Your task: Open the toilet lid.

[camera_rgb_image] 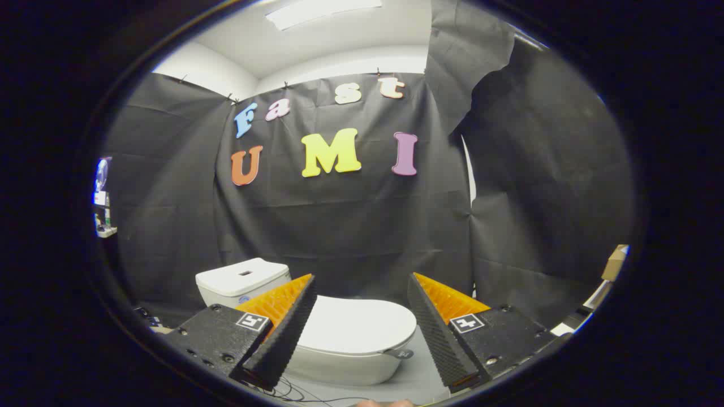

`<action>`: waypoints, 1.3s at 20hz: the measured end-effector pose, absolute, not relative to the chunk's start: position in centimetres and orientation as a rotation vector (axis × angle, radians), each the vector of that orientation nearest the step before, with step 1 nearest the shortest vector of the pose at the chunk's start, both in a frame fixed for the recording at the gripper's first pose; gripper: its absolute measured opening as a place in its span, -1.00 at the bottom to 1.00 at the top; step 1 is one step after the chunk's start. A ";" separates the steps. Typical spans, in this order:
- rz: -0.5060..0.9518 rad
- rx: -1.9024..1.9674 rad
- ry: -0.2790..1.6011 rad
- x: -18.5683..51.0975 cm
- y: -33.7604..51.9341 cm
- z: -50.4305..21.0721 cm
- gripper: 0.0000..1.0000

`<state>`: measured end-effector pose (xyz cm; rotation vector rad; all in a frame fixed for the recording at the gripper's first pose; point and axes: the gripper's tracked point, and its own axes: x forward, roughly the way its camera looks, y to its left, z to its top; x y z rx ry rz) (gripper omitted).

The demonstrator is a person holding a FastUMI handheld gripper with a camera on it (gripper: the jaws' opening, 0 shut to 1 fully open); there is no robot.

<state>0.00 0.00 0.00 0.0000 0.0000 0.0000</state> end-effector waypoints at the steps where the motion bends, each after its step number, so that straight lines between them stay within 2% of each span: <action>1: -0.001 0.004 -0.005 0.0 -0.2 0.2 1.00; 26: -0.024 0.014 -0.022 0.0 -0.2 0.1 1.00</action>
